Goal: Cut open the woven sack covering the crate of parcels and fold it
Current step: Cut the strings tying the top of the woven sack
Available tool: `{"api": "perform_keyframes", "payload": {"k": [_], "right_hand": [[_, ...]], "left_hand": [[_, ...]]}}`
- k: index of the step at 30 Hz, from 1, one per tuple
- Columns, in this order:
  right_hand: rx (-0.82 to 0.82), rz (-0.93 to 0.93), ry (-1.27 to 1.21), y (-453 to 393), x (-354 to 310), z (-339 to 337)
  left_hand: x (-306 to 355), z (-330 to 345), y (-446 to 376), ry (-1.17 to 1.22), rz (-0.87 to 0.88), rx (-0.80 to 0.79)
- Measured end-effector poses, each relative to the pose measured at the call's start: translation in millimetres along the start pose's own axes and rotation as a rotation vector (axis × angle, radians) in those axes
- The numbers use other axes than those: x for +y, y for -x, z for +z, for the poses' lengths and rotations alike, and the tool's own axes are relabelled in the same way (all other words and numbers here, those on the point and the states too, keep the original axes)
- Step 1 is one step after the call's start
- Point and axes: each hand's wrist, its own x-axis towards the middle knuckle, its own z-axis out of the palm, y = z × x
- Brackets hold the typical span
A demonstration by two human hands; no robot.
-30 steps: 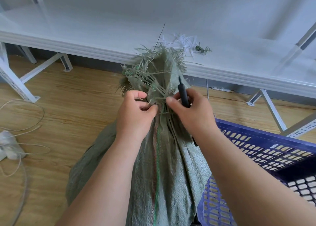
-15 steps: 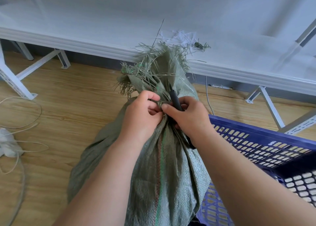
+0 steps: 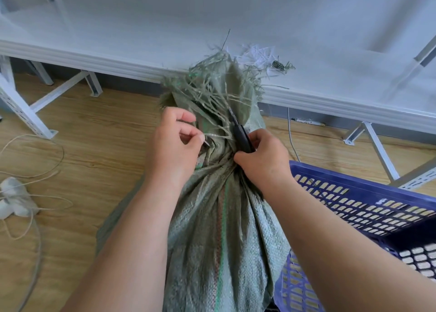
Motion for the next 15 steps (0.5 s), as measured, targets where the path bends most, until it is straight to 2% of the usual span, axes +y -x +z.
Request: {"api": "perform_keyframes", "payload": {"k": [2,4,8,10,15], "right_hand": [[0.026,0.026,-0.014,1,-1,0],[0.056,0.007,-0.036,4,-5,0],[0.161,-0.201,-0.162,13,-21,5],[0.184,-0.287,-0.137,14,-28,9],[0.078,-0.187,-0.017,2,-24,11]], "left_hand": [[5,-2,-1,0.057,0.007,0.068],[6,-2,-1,0.144,-0.007,0.065],[7,4,1,0.184,-0.006,0.016],[7,4,0,0.199,0.004,0.031],[8,0,1,0.327,-0.062,0.092]]}}
